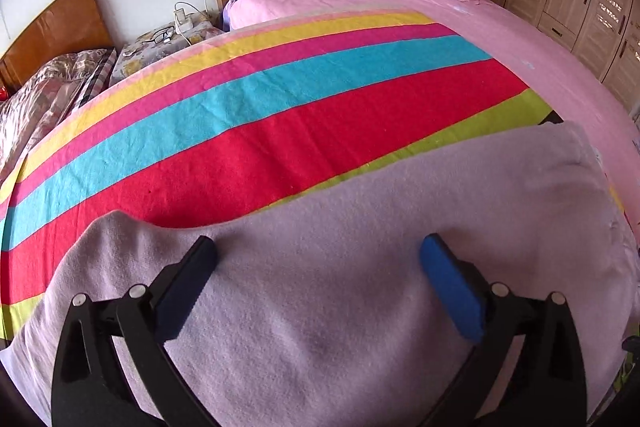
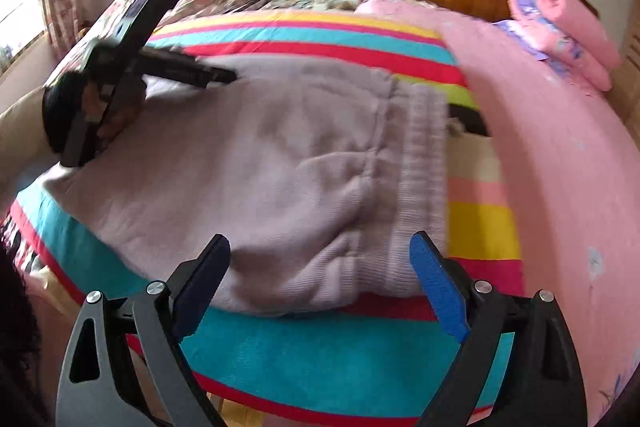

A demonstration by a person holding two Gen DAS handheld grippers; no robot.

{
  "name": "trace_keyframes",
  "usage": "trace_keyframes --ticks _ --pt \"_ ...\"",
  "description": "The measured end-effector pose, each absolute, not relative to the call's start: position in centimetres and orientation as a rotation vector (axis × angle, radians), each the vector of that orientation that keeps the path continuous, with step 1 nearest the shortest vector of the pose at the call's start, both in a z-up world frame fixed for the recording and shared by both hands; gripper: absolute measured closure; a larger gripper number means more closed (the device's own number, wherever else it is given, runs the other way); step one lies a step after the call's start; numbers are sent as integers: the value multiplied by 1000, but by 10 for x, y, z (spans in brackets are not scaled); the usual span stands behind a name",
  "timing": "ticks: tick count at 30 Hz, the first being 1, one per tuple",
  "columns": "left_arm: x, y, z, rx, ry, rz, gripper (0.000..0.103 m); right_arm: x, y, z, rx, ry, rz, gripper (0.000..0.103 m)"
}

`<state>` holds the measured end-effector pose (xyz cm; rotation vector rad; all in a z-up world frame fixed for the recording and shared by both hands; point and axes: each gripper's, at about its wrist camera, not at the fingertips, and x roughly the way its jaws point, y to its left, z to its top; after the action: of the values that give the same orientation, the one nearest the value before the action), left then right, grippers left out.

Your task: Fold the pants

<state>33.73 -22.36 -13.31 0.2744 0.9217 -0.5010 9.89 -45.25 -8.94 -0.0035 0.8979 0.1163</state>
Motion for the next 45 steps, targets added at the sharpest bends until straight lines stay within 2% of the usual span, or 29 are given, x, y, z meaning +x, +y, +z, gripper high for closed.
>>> trace_keyframes --ticks 3,6,14,19,24,26,29,33,41,45 --pt "335 -223 -132 274 920 -493 1 99 -447 -78 101 823 146 15" --pt "331 -224 -130 274 917 -487 1 102 -434 -77 47 800 169 15" --pt "330 -222 -127 256 923 -505 1 108 -408 -110 -69 904 277 13" --pt "313 -177 -93 122 852 -536 1 103 -408 -105 -74 925 269 13" --pt "350 -132 -113 57 980 -415 2 102 -402 -106 -74 923 262 11" --pt "349 -136 -115 130 906 -421 1 111 -401 -110 -75 930 261 11" --pt "349 -154 -118 233 916 -366 1 111 -400 -111 -70 932 252 11" --pt "342 -145 -111 206 898 -352 1 109 -399 -111 -67 926 237 11" --pt "280 -69 -64 284 766 -219 1 121 -392 -96 -73 953 203 11" --pt "260 -2 -61 262 798 -123 1 143 -362 -64 -24 831 245 11"
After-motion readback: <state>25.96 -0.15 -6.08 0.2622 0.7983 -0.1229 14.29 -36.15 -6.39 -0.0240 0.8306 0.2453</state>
